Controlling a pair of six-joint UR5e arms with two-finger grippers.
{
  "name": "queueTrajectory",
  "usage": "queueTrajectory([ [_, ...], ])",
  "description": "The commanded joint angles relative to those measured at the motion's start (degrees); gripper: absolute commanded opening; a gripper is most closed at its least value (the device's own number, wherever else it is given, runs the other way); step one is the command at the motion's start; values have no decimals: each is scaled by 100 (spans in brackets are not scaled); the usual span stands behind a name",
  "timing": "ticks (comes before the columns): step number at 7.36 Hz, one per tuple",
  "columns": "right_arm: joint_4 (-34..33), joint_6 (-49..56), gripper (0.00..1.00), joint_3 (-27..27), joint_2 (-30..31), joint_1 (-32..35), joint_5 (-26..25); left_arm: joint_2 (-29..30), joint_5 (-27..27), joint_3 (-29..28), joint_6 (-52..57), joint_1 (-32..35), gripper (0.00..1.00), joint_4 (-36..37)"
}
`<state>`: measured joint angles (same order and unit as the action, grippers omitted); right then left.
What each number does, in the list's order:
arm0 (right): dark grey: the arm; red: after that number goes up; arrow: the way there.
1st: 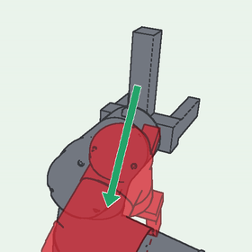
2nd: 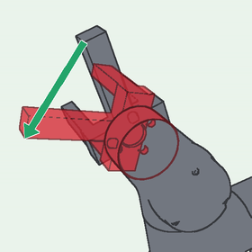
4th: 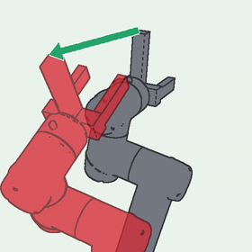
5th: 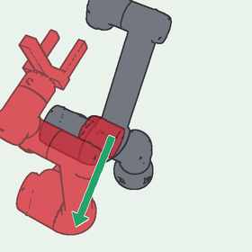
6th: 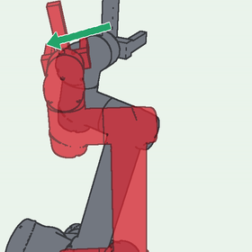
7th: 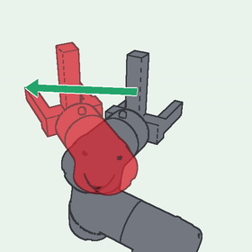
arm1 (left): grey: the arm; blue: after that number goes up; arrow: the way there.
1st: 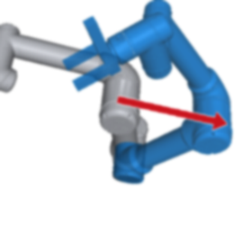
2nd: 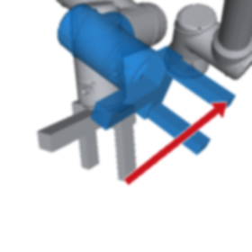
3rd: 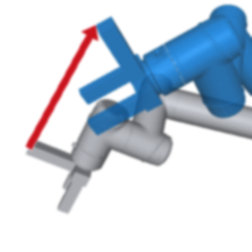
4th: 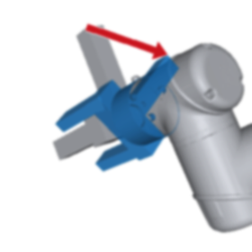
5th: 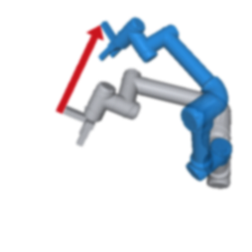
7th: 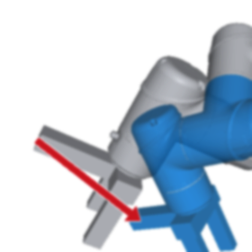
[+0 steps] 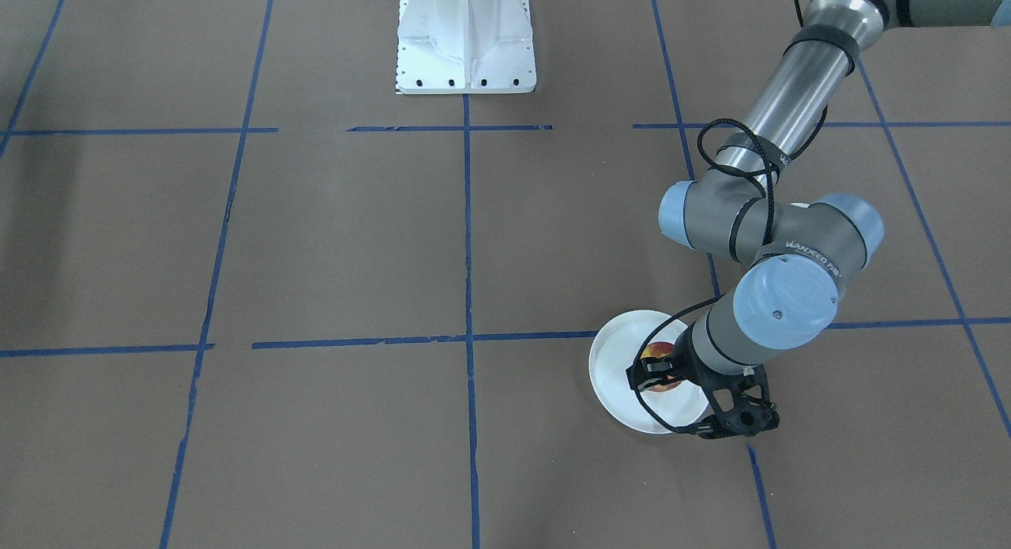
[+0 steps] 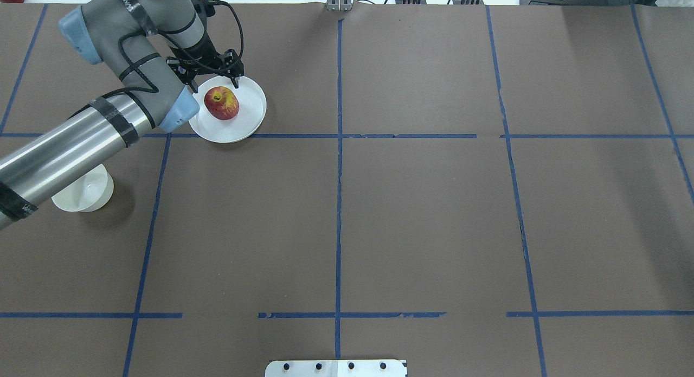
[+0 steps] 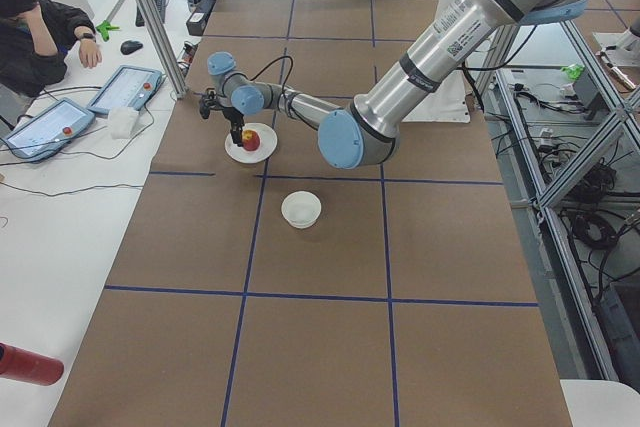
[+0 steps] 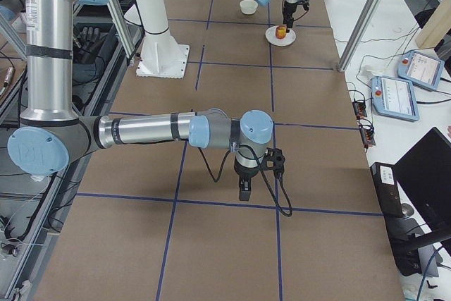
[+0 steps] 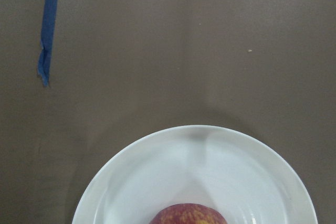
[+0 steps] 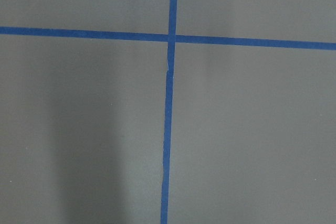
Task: Move apple from plate to bowl
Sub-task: 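Lower the left gripper onto the apple and close it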
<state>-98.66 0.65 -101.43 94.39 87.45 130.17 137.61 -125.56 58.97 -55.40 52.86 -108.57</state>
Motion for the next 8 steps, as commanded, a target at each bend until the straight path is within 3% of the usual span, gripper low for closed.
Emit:
queueTrajectory([
  [1,-4,-4,100,0,0,0,9,-23,-4,18,-15,-187,100,-6],
  [6,-4,-4,100,0,0,0,0,-155,5,18,-15,-293,100,-155],
  [7,-4,-4,100,0,0,0,9,-164,5,9,-15,-302,85,-147],
  [8,-4,-4,100,0,0,0,0,-164,5,9,-15,-294,36,-147],
])
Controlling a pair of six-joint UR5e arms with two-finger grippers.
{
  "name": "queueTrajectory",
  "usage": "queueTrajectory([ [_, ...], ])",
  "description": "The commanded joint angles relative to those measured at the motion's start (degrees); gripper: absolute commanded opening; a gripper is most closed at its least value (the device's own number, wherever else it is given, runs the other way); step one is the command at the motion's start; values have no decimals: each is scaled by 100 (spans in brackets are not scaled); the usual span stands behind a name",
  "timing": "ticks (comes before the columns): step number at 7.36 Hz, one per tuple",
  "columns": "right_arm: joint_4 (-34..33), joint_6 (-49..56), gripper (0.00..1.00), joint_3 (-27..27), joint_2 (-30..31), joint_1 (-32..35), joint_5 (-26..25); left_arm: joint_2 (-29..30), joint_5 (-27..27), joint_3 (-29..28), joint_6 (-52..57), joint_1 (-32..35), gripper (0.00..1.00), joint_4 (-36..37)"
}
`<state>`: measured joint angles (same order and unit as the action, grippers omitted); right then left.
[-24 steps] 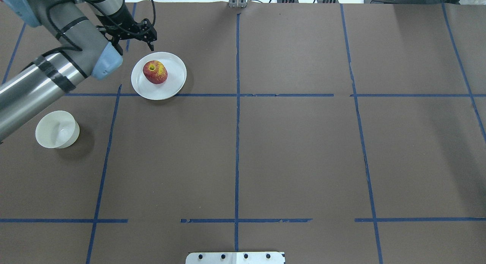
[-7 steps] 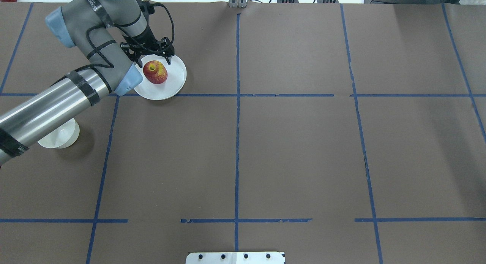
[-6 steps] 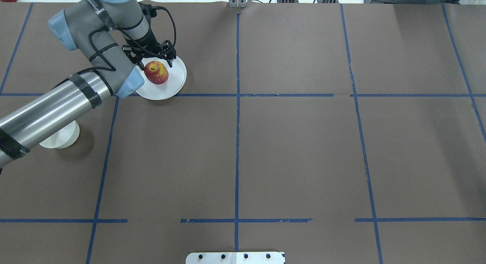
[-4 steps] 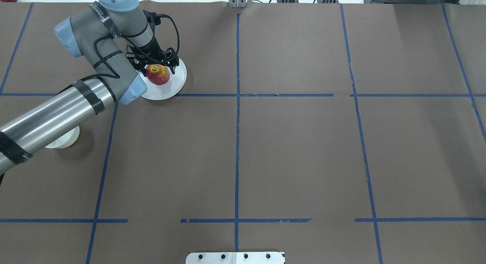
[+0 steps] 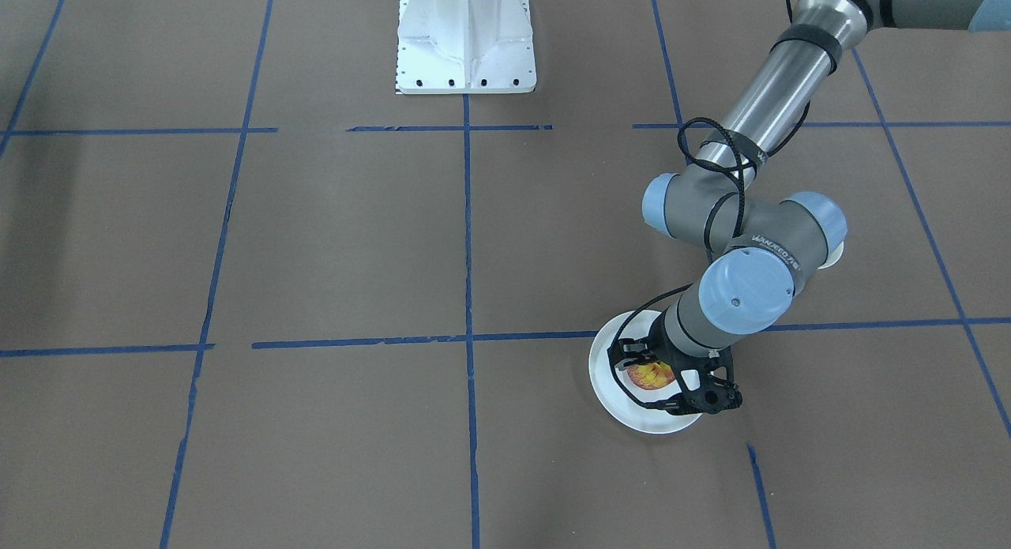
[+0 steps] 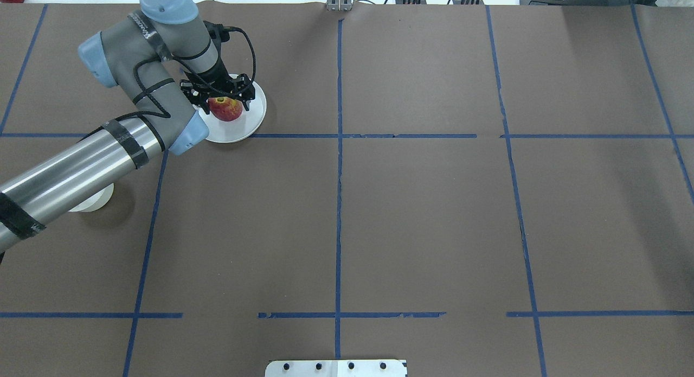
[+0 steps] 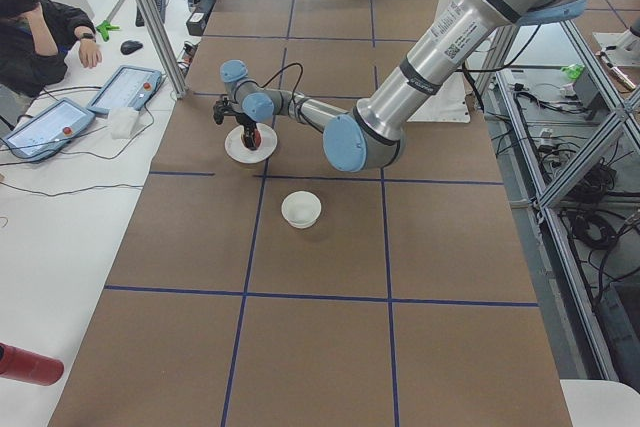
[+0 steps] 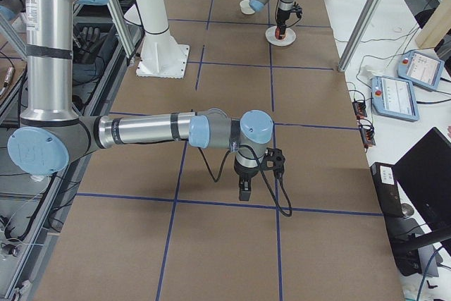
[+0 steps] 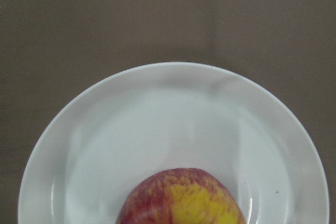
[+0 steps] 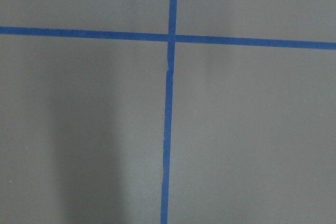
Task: Move apple from plate to bowl
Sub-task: 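Lower the left gripper onto the apple and close it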
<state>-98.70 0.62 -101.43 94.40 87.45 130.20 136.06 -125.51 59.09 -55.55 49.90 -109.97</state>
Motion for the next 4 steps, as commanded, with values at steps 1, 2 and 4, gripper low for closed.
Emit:
queueTrajectory([
  [1,9,0,100,0,0,0,-3,-9,9,49,17,28,2,11],
  [2,0,0,100,0,0,0,-3,-192,9,502,26,228,0,98],
  [4,0,0,100,0,0,0,-3,-1034,0,1951,192,485,0,798],
])
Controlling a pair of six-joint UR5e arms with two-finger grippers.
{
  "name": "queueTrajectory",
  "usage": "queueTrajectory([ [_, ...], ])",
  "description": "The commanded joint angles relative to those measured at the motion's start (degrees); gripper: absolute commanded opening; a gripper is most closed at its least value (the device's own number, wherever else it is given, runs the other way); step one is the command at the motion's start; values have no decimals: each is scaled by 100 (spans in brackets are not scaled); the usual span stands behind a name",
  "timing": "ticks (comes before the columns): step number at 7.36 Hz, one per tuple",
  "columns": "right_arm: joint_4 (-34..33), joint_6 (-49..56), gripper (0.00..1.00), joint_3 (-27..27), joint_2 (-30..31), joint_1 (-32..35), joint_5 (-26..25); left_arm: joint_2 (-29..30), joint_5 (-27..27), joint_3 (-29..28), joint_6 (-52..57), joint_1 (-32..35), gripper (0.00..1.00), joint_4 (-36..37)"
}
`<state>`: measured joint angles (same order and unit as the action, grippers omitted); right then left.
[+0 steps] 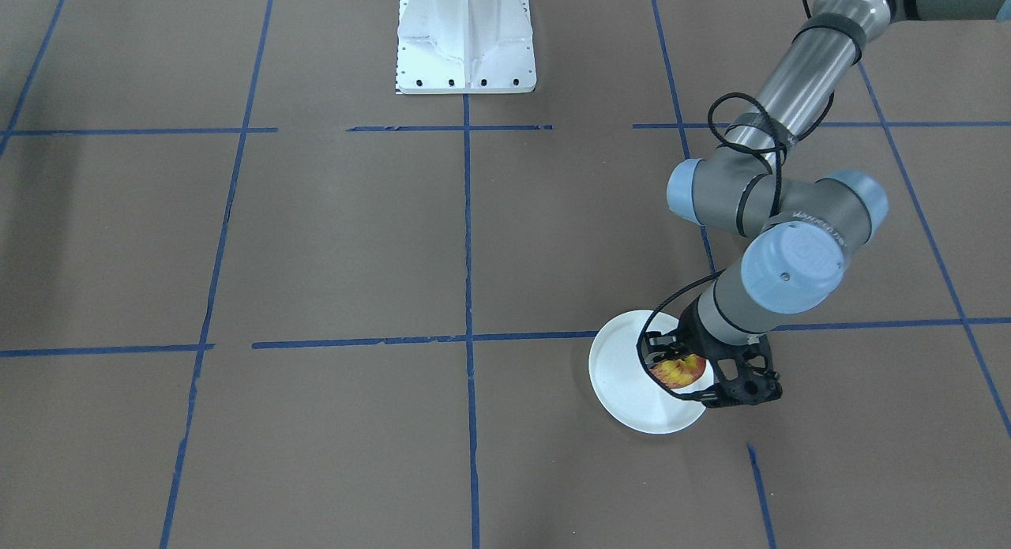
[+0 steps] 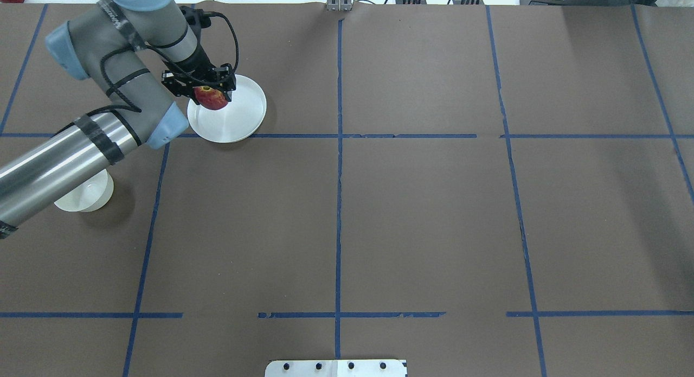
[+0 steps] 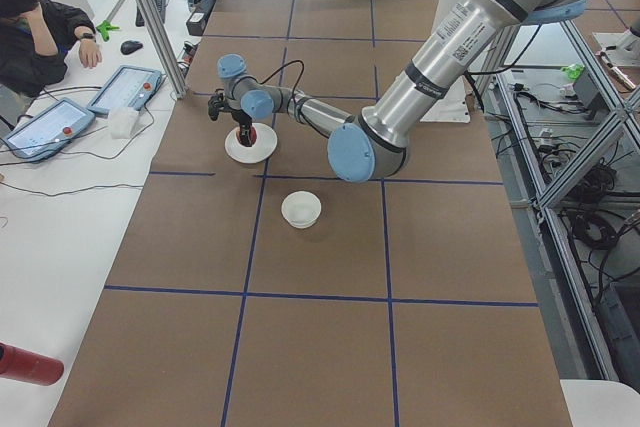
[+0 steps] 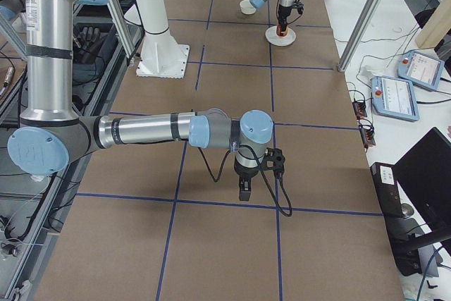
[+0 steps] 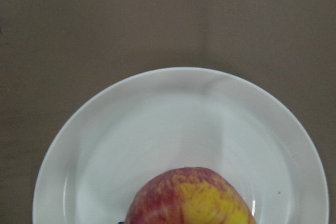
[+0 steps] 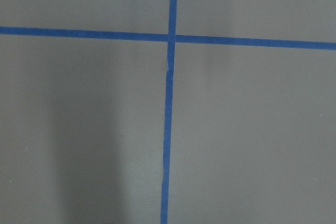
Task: Move apple from plate to bowl
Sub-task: 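Lift the apple and carry it with the left gripper over the white bowl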
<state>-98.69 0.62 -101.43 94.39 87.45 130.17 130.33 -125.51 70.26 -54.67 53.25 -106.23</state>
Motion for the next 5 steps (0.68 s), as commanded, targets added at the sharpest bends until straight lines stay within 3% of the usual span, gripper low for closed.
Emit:
queueTrajectory([
  [1,-1,0,100,0,0,0,0,-804,18,1536,515,203,0,967],
  [2,-1,9,100,0,0,0,0,-1304,79,2344,876,273,0,1355],
  [3,-1,0,100,9,0,0,0,-2240,79,3222,958,282,0,1350],
  [4,-1,0,100,0,0,0,0,-2806,219,3692,958,282,0,1298],
  [5,-1,0,100,0,0,0,0,-3186,620,3740,889,247,0,1098],
])
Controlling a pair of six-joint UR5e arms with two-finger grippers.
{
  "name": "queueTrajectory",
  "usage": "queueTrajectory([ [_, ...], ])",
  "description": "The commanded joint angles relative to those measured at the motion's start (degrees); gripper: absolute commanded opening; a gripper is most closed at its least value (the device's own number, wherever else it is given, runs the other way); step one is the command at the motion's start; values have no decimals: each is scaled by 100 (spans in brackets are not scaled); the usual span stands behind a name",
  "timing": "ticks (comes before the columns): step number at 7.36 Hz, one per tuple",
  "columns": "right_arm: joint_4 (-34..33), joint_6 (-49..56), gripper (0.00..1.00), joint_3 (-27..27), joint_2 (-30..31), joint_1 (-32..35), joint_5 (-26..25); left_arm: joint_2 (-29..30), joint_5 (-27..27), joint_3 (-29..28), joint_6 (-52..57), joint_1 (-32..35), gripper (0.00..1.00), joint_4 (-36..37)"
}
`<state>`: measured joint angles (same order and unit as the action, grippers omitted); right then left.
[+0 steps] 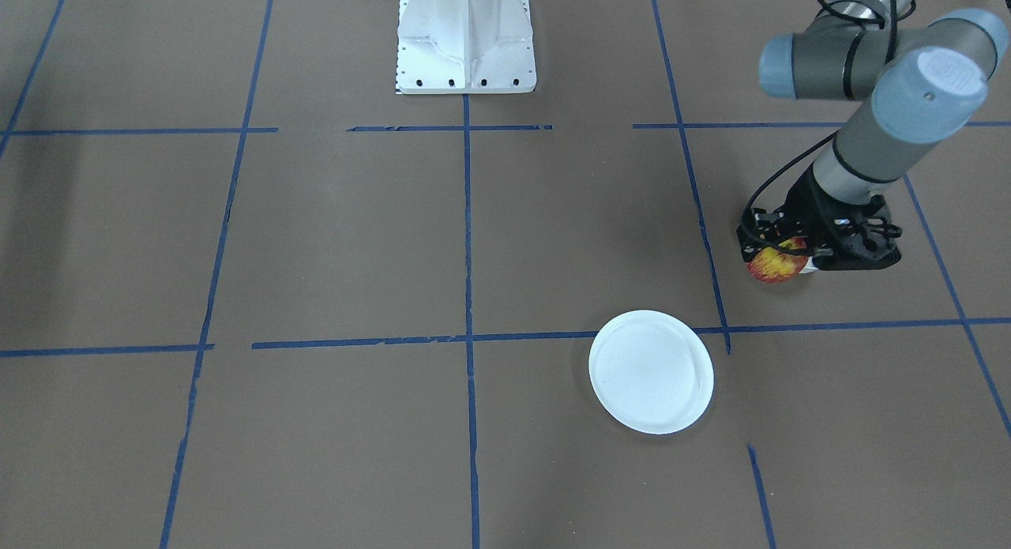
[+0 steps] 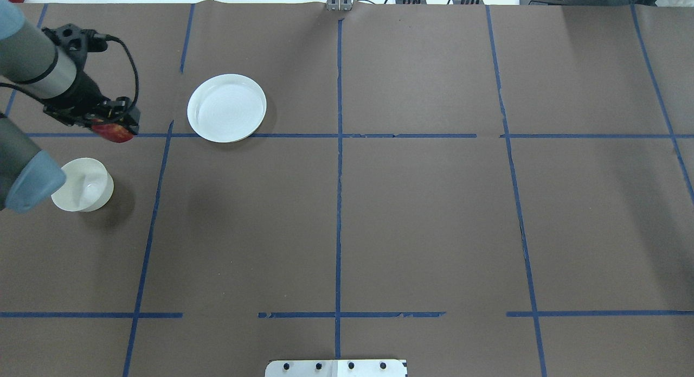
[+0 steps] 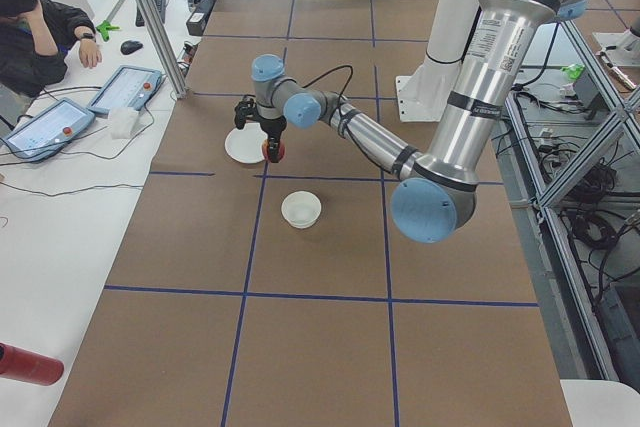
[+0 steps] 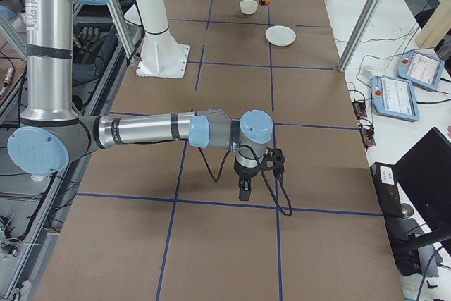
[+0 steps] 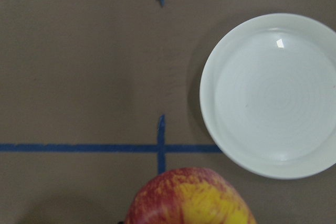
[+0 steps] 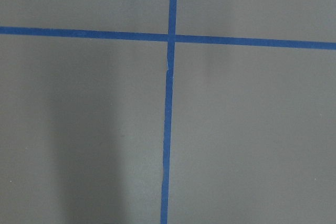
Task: Move apple from plate to bowl
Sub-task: 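Lift the apple and carry it with the left gripper over the white bowl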
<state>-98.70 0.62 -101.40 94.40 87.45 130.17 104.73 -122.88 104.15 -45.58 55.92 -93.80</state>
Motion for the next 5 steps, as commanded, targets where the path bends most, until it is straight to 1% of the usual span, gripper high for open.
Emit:
queueTrajectory([
  [1,0,8,100,-3,0,0,0,-1004,431,378,-30,-19,0,-557],
  [2,0,-1,100,-3,0,0,0,-1460,449,361,-56,-28,0,-1126],
  [3,0,-1,100,6,0,0,0,-1569,467,222,-230,-72,0,-1410],
  [4,0,-1,100,6,0,0,0,-1561,467,133,-441,-307,0,-1457],
  [5,0,-1,100,6,0,0,0,-1561,528,80,-512,-396,0,-1501],
])
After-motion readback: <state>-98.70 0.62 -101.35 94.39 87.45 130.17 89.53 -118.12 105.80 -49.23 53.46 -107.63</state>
